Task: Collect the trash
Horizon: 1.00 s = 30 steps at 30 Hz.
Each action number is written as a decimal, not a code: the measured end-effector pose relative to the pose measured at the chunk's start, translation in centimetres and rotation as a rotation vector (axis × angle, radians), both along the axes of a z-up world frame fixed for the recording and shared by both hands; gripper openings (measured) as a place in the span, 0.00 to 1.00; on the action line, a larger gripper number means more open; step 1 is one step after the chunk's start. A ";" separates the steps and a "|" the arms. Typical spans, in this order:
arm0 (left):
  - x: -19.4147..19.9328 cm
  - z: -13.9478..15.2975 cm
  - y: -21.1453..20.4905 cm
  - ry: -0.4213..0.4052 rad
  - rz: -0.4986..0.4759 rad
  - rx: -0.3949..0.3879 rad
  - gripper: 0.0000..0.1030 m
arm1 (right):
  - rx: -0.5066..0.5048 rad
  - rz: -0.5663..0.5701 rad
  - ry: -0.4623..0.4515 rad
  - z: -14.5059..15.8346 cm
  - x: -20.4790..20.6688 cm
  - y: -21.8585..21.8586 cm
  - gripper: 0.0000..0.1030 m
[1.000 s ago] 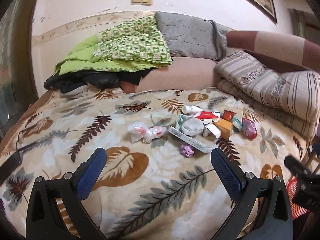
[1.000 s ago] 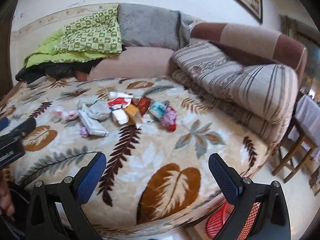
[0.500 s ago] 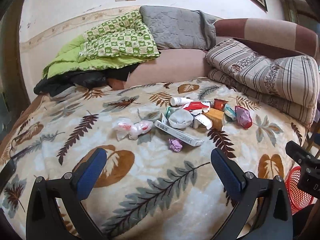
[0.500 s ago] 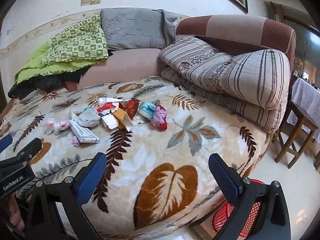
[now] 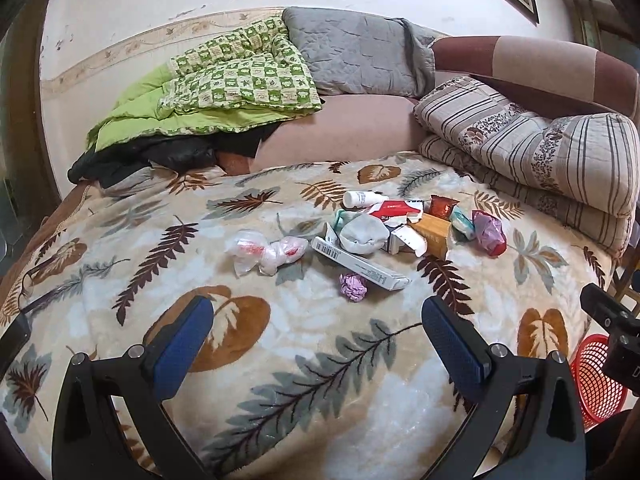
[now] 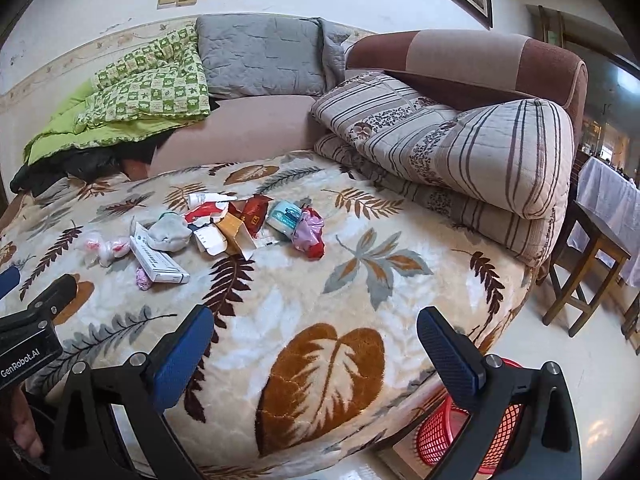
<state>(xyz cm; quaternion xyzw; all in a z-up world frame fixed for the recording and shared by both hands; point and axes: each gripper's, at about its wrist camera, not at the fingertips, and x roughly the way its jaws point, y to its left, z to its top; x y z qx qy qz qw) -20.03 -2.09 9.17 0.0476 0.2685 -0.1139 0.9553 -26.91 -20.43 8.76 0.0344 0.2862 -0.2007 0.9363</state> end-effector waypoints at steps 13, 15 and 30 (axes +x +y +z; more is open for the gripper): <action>0.0 -0.1 -0.1 -0.001 -0.002 0.003 1.00 | 0.003 0.010 0.010 0.0 0.1 0.1 1.00; 0.0 -0.1 -0.1 -0.001 -0.001 0.004 1.00 | 0.002 0.010 0.012 -0.1 0.2 0.1 1.00; 0.0 -0.3 -0.1 0.002 -0.002 0.003 1.00 | 0.007 0.026 0.019 -0.3 0.3 0.4 0.98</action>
